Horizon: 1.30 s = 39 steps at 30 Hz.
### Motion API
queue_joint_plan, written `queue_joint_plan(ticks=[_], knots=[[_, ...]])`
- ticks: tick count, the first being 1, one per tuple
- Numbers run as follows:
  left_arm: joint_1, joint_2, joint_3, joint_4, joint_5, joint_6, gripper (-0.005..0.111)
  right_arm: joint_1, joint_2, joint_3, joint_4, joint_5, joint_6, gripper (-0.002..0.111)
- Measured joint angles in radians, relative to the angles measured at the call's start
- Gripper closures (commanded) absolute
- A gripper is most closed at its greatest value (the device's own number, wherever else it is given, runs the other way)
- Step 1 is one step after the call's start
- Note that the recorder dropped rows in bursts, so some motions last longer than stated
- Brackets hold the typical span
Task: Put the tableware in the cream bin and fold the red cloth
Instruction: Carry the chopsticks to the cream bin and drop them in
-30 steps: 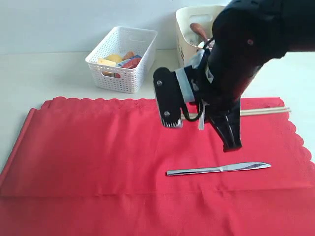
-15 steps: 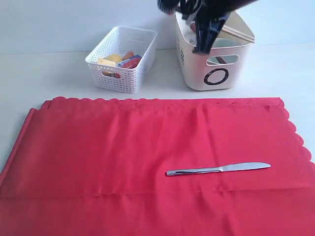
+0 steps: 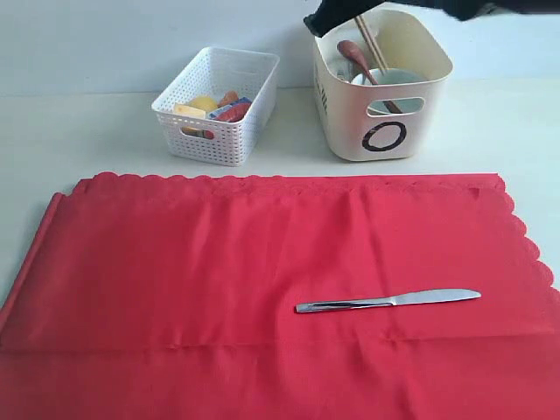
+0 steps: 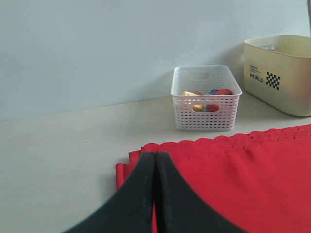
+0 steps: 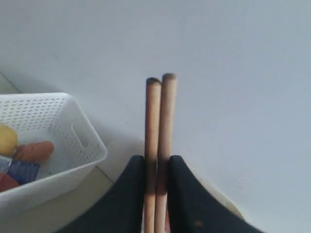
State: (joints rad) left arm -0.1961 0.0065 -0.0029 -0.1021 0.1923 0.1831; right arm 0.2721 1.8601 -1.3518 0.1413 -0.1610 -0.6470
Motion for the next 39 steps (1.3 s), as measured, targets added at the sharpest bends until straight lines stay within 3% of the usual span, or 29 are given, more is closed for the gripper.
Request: queue_joint_plan(ticks=[5,10,13,20,25,39], knots=[[0.0,0.0,0.0,0.0,0.0,0.0,0.106,0.0,0.087,0.0,0.24,-0.19,-0.033,0.108],[0.0,0.0,0.0,0.0,0.0,0.0,0.106,0.0,0.098,0.0,0.436,-0.25,-0.118,0.106],[0.0,0.0,0.0,0.0,0.0,0.0,0.106,-0.001,0.098,0.0,0.498,-0.263,-0.16,0.096],[0.0,0.0,0.0,0.0,0.0,0.0,0.106,-0.001,0.098,0.0,0.531,-0.265,-0.236,0.058],[0.0,0.0,0.0,0.0,0.0,0.0,0.106,-0.001,0.098,0.0,0.55,-0.272,-0.24,0.044],[0.0,0.0,0.0,0.0,0.0,0.0,0.106,-0.001,0.025,0.0,0.671,-0.3,-0.24,0.041]])
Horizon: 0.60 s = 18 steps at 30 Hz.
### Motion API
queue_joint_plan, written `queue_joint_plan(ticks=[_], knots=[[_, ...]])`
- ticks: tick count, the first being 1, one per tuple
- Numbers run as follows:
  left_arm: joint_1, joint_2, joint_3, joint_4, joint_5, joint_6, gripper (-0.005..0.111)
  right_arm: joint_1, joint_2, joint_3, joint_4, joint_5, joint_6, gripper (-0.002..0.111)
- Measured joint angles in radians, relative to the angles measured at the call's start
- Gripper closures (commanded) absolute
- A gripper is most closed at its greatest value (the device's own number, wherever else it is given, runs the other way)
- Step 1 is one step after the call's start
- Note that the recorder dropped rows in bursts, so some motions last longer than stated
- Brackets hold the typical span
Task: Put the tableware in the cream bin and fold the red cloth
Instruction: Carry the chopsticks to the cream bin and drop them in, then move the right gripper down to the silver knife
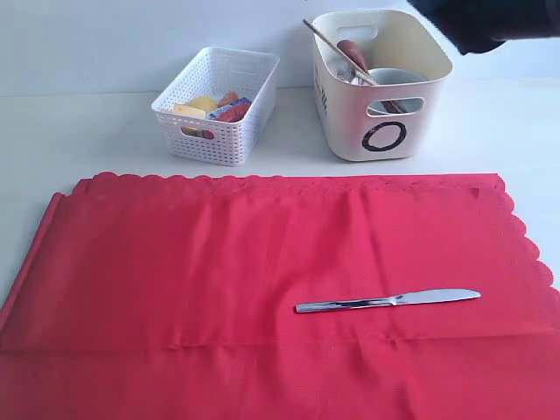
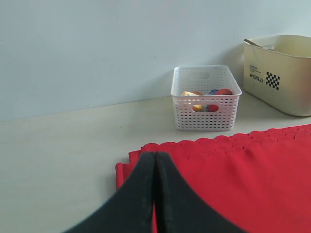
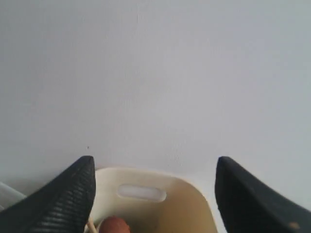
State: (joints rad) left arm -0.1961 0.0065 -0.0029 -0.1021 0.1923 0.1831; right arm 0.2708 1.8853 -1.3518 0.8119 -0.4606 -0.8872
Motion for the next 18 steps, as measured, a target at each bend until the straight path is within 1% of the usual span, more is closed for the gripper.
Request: queue_joint_plan(ticks=[5,8,13,16,18], knots=[[0.0,0.0,0.0,0.0,0.0,0.0,0.106,0.0,-0.11,0.0,0.034,0.047,-0.017,0.042],[0.0,0.0,0.0,0.0,0.0,0.0,0.106,0.0,-0.186,0.0,0.103,0.131,-0.123,0.044],[0.0,0.0,0.0,0.0,0.0,0.0,0.106,0.0,-0.305,0.006,0.208,0.352,-0.377,0.049],[0.0,0.0,0.0,0.0,0.0,0.0,0.106,0.0,-0.37,0.022,0.206,0.511,-0.438,0.052],[0.0,0.0,0.0,0.0,0.0,0.0,0.106,0.0,-0.41,0.03,0.166,0.63,-0.453,0.053]])
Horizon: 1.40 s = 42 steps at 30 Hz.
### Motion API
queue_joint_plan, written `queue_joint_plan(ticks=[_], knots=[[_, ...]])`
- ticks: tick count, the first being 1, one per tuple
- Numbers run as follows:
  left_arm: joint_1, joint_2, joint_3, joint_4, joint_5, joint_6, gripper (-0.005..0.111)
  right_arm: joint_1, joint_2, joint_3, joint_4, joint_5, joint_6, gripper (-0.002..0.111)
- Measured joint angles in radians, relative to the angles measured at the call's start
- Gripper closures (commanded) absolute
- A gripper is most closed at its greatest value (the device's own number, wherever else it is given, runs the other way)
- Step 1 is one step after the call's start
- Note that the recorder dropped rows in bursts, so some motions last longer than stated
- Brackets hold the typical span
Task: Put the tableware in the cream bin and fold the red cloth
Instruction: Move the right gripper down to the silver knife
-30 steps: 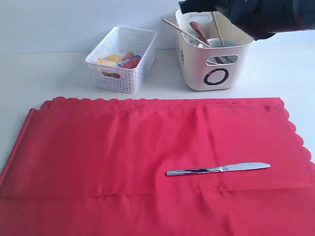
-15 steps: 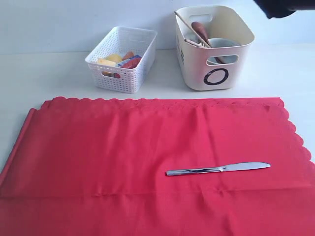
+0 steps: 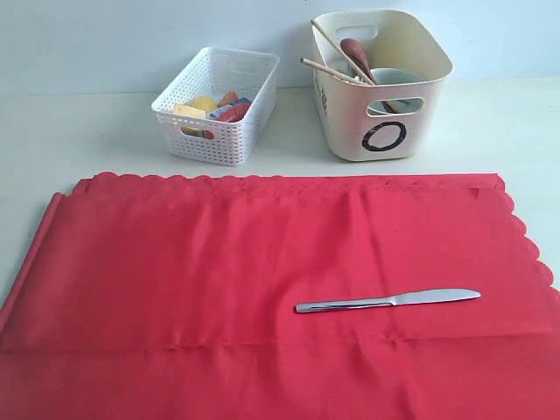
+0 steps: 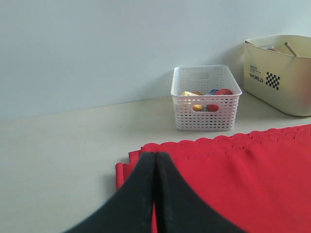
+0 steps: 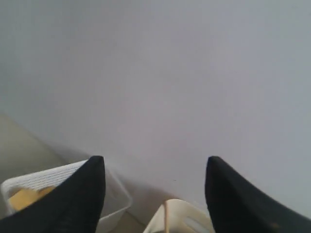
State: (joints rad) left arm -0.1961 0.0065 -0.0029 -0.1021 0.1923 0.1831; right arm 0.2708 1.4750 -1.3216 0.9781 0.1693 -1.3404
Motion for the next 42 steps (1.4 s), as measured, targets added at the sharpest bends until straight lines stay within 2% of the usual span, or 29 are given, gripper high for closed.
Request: queue_joint_plan(ticks=[5,10,16,24,34,42], knots=[[0.0,0.0,0.0,0.0,0.0,0.0,0.106,0.0,-0.057,0.002,-0.188,0.375,0.007,0.053],[0.0,0.0,0.0,0.0,0.0,0.0,0.106,0.0,-0.047,0.002,-0.442,0.739,0.171,0.053],[0.0,0.0,0.0,0.0,0.0,0.0,0.106,0.0,0.024,0.015,-0.602,0.976,0.336,0.053],[0.0,0.0,0.0,0.0,0.0,0.0,0.106,0.006,0.129,0.145,-0.648,0.946,0.36,0.053],[0.0,0.0,0.0,0.0,0.0,0.0,0.106,0.161,0.261,0.254,-0.854,0.724,0.415,0.053],[0.0,0.0,0.0,0.0,0.0,0.0,0.106,0.18,0.373,0.264,-0.899,0.664,0.439,0.053]])
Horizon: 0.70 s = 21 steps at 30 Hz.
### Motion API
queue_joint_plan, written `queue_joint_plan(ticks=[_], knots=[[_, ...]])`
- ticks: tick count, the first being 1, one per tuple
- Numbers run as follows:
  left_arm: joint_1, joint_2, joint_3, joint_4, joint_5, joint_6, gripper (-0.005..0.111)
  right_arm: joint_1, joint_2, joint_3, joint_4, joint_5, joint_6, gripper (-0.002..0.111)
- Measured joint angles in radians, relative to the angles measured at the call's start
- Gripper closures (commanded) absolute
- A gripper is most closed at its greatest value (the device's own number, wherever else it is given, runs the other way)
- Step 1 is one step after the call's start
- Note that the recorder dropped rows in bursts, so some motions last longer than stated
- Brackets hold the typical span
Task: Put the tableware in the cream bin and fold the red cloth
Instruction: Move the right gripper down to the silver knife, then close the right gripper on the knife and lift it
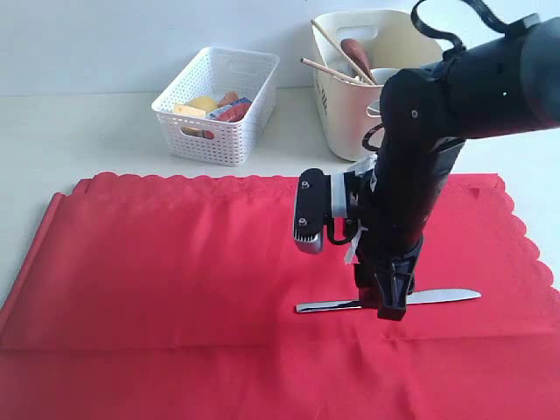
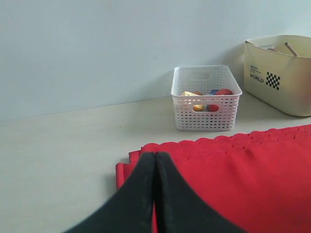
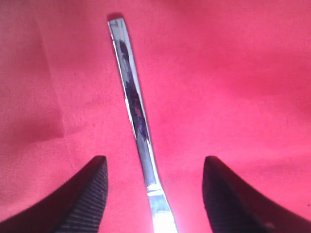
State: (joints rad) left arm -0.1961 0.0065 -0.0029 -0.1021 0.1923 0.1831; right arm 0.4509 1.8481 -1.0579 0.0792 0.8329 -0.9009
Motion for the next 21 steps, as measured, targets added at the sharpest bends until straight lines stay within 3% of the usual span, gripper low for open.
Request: queue_joint_plan(ticks=[13,16,21], knots=[[0.0,0.0,0.0,0.0,0.0,0.0,0.106,0.002,0.108,0.001,-0.061,-0.026,0.042,0.056],[0.0,0.0,0.0,0.0,0.0,0.0,0.106,0.002,0.111,-0.002,-0.079,-0.039,0.065,0.067],[0.0,0.0,0.0,0.0,0.0,0.0,0.106,0.002,0.115,-0.004,-0.092,-0.043,0.081,0.095]])
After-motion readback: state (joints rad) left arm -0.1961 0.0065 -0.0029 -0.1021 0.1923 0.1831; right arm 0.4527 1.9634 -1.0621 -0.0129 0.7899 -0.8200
